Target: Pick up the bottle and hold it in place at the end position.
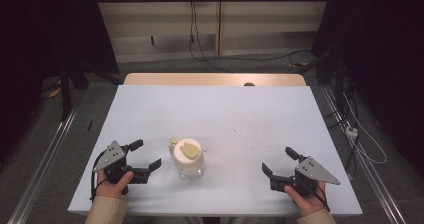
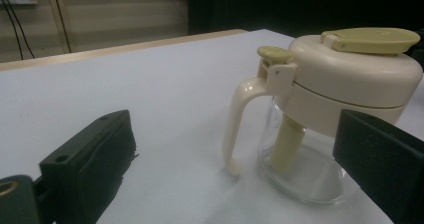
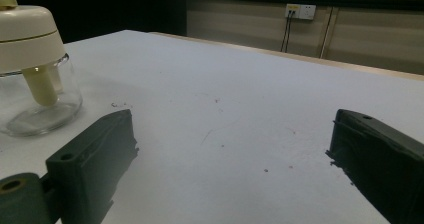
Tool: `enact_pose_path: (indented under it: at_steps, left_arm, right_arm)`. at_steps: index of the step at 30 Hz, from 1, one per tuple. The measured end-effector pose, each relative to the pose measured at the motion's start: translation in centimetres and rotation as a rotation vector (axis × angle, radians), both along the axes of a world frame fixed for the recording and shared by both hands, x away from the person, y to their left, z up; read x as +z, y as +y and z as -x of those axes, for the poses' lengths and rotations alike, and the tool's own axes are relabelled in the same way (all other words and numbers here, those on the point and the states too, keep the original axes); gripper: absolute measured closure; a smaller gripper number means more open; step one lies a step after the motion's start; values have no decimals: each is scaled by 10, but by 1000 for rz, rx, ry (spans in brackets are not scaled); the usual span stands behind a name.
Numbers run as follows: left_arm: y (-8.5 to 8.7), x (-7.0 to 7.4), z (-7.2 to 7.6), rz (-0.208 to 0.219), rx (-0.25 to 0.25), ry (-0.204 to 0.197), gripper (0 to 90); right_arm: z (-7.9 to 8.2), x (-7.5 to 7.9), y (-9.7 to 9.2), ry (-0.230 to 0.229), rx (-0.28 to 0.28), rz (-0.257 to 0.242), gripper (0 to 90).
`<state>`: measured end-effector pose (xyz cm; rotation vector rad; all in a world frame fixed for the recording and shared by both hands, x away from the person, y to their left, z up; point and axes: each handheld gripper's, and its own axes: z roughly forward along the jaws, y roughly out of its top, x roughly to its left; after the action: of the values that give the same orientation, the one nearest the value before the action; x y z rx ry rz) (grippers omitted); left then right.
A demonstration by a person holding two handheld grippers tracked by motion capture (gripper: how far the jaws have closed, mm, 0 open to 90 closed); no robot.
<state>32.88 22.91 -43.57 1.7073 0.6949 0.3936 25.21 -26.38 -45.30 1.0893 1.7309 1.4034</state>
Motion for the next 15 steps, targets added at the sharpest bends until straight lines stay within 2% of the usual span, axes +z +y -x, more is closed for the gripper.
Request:
enact_pose_path:
  at_steps: [7,12,15]
  left_arm:
    - [-3,1,1,4,-14,0,27]
    - [-6,3,1,-14,-55,-2,37]
    - [-9,5,3,-5,-80,6,40]
  right_arm:
    - [0,0,0,3,4,3,39]
    - [0,0,0,5,0,1,40]
    - [0,0,0,7,1,2,41]
